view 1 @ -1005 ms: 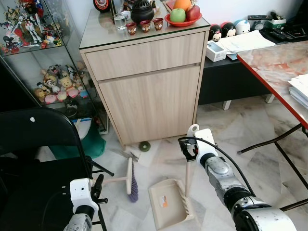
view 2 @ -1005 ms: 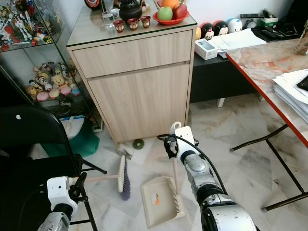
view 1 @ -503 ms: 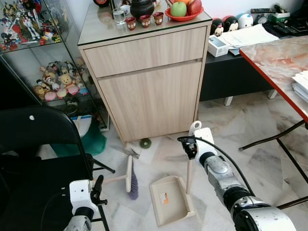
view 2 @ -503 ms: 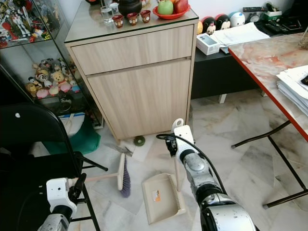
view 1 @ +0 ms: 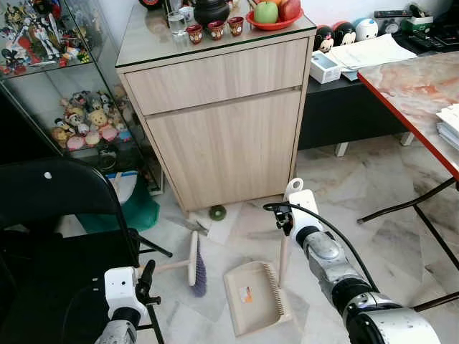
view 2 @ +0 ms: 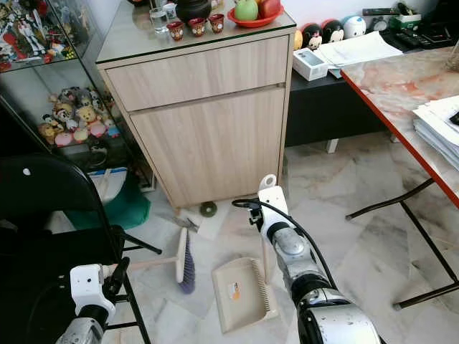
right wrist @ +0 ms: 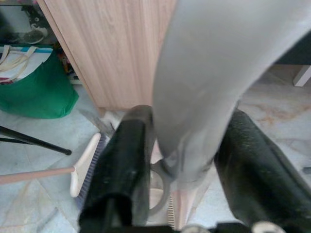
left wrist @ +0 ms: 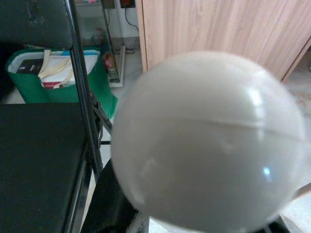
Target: Sweep floor
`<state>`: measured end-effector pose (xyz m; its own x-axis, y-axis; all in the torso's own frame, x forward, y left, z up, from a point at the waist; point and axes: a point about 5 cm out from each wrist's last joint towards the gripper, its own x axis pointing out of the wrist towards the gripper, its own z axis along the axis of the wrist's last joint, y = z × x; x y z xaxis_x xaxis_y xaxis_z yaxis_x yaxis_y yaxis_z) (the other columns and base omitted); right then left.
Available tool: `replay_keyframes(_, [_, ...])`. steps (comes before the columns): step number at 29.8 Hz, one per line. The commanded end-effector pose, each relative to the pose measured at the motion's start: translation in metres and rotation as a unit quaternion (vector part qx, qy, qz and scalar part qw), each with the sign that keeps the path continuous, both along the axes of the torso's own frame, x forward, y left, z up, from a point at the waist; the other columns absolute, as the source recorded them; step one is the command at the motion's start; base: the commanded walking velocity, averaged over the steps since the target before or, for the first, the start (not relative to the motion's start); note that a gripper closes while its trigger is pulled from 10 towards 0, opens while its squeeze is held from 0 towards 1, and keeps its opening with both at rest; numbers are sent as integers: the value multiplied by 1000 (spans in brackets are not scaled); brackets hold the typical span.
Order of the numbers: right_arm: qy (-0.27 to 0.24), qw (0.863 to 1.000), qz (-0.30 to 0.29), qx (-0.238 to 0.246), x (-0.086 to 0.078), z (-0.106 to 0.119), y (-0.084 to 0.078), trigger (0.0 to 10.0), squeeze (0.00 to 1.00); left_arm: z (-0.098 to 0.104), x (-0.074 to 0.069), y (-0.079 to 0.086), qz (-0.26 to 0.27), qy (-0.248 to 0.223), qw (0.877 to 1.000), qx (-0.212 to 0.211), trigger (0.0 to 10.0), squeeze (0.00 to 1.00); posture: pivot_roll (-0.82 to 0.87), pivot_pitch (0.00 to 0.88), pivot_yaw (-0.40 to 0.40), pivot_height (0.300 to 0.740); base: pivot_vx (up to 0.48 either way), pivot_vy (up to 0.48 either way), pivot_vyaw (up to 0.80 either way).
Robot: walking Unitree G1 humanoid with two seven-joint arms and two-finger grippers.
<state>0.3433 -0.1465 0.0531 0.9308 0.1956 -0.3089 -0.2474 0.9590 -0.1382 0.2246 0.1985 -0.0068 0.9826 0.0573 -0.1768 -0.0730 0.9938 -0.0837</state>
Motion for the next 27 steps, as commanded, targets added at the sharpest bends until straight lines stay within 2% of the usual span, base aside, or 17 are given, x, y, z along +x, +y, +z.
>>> replay_keyframes(1, [5,1000,1,4,-1,-2,4,0,0,-10,-8,6,2,37,999,8,10000,0,-225,94,133,740,0,0,0])
replay_keyframes(10, [-1,1000,-10,7,-1,-2,5,0,0,-10,-8,6,-3,39,999,13,10000,0,-226,95,136,740,0,0,0])
replay_keyframes(11, [-3,1000,-14,8,-1,-1,5,1098,0,-10,-8,6,-4,38,999,14,10000,0,-226,95,138,740,0,0,0])
replay_keyframes(12, [-5,1000,-16,8,-1,-1,5,1098,0,-9,-9,7,-3,37,999,15,10000,0,-226,95,138,740,0,0,0])
replay_keyframes(13, [-7,1000,-19,9,0,0,5,8431,0,-9,-9,8,-2,35,999,15,10000,0,-226,95,138,740,0,0,0])
replay_keyframes(14, [-12,1000,-24,15,0,1,6,10000,0,-8,-10,9,0,33,999,16,10000,0,-226,96,139,740,0,0,0])
replay_keyframes(27, [-65,995,-61,40,-1,8,-1,10000,0,0,-12,9,1,9,1000,19,10000,0,-239,95,147,740,0,0,0])
